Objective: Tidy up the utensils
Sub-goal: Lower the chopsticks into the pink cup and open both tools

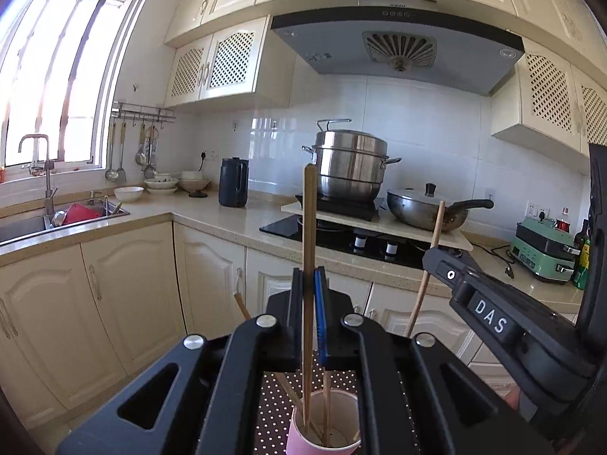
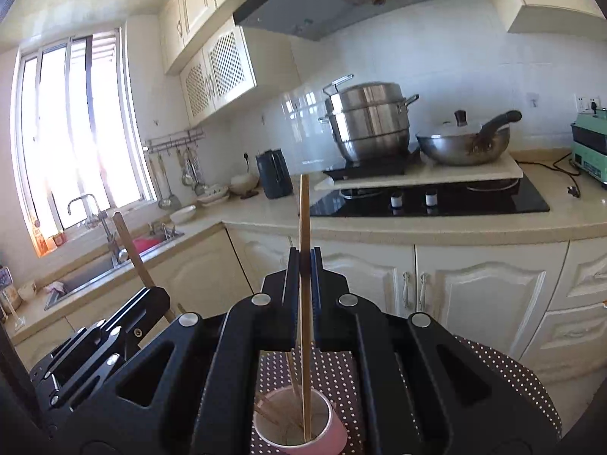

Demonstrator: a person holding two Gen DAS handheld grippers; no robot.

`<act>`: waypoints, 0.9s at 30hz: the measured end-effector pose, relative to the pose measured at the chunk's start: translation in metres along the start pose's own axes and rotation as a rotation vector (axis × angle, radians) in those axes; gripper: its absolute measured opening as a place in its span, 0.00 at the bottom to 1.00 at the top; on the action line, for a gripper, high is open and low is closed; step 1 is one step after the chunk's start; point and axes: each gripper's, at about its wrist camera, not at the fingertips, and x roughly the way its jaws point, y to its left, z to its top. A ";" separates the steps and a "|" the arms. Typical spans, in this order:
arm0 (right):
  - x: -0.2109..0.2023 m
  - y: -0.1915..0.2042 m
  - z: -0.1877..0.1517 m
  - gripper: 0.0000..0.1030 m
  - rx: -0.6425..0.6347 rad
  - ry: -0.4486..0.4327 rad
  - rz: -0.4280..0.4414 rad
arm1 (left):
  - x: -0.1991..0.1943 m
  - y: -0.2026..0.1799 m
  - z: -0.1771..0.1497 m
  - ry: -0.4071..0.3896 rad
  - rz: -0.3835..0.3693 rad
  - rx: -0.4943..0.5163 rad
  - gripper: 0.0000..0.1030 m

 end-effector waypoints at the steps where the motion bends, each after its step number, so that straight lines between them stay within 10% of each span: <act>1: 0.002 0.000 -0.004 0.06 -0.003 0.015 -0.001 | 0.002 0.002 -0.004 0.012 -0.005 -0.003 0.07; 16: -0.012 -0.005 -0.038 0.10 -0.068 0.161 0.000 | -0.012 0.019 -0.030 0.070 -0.030 0.009 0.27; 21: -0.031 -0.004 -0.042 0.59 -0.088 0.134 -0.014 | -0.024 0.018 -0.029 0.062 -0.014 0.021 0.30; 27: -0.046 -0.004 -0.041 0.59 -0.100 0.124 -0.007 | -0.039 0.013 -0.027 0.046 -0.008 0.036 0.33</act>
